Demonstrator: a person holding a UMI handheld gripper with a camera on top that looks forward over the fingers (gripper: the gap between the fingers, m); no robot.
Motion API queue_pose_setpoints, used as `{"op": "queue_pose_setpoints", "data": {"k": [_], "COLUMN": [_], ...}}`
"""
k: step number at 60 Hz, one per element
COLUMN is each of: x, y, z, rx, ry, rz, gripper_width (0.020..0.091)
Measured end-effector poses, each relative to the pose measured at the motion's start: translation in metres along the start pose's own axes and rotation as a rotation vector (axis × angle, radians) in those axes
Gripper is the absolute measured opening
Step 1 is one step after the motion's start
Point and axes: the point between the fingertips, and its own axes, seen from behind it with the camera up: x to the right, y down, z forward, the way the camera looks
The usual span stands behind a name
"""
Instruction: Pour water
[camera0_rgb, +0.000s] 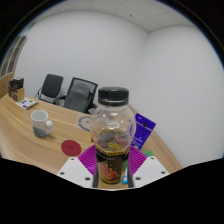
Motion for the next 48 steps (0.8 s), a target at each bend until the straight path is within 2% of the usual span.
{"op": "queue_pose_setpoints", "data": {"k": [8,14,21,33,48], "x": [0.006,-0.015,-0.060,-0.130,-0.169], "y": [-0.072,-0.123,-0.163,-0.178,-0.159], "z": [0.024,0.035,0.060,0.086,0.110], "rx": [0.035,0.063,0.098,0.143,0.115], "ry": [0.146,0.265,0.317,0.383,0.360], "rz": [-0.310,-0.616,-1.007,-1.534,-1.838], "gripper_width": [0.0390,0.0390,0.0390,0.0387,0.0388]}}
